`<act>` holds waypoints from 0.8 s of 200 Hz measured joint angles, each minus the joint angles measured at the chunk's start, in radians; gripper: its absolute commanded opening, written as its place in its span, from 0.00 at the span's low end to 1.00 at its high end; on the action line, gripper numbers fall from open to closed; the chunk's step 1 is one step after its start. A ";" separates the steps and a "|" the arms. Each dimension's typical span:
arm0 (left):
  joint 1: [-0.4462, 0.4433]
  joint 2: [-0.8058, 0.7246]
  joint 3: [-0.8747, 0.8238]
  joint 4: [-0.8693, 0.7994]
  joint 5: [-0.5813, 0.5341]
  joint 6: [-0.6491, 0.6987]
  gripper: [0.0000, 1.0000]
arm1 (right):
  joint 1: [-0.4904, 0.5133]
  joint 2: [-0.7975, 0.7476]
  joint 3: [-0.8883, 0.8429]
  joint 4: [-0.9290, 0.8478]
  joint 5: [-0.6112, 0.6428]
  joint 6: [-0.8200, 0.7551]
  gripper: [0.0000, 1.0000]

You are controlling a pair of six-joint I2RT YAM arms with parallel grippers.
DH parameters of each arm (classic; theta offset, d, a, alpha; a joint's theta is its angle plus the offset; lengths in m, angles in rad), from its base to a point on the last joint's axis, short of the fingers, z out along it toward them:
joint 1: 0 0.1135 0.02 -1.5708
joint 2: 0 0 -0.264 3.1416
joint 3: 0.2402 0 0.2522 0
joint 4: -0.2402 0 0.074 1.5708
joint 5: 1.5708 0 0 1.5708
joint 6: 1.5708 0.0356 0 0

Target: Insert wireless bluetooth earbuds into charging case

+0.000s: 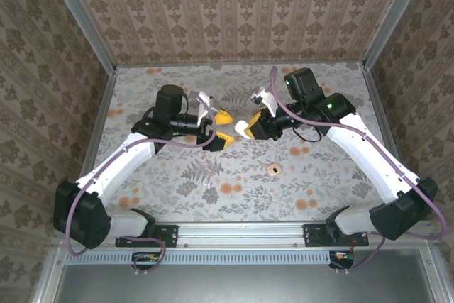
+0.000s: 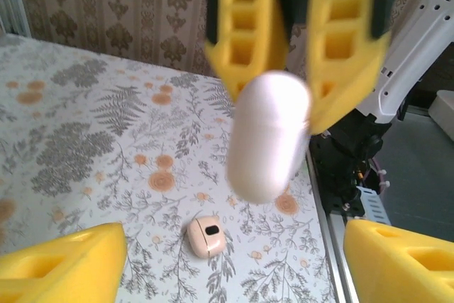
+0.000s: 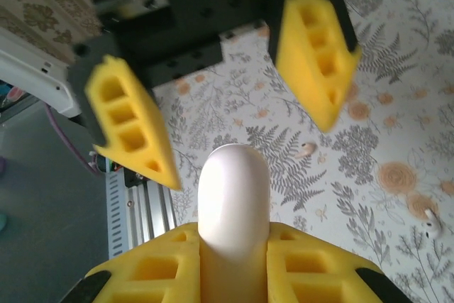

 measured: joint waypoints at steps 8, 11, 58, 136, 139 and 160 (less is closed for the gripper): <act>-0.007 0.008 0.002 0.002 0.004 -0.006 0.73 | 0.004 -0.001 0.000 0.005 -0.005 0.000 0.04; -0.009 0.010 0.003 0.003 0.006 -0.010 0.73 | 0.005 -0.001 -0.001 0.010 -0.007 -0.001 0.04; -0.027 0.044 0.054 0.014 0.051 -0.052 0.63 | 0.014 0.000 -0.039 0.047 -0.026 -0.010 0.05; -0.026 0.059 0.083 0.005 0.098 -0.066 0.18 | 0.013 0.000 -0.042 0.061 -0.022 -0.012 0.29; -0.026 0.059 0.083 0.006 0.098 -0.066 0.17 | 0.013 0.000 -0.042 0.061 -0.021 -0.003 0.33; -0.026 0.058 0.081 0.024 0.068 -0.082 0.12 | 0.009 0.000 -0.042 0.092 0.002 0.053 0.58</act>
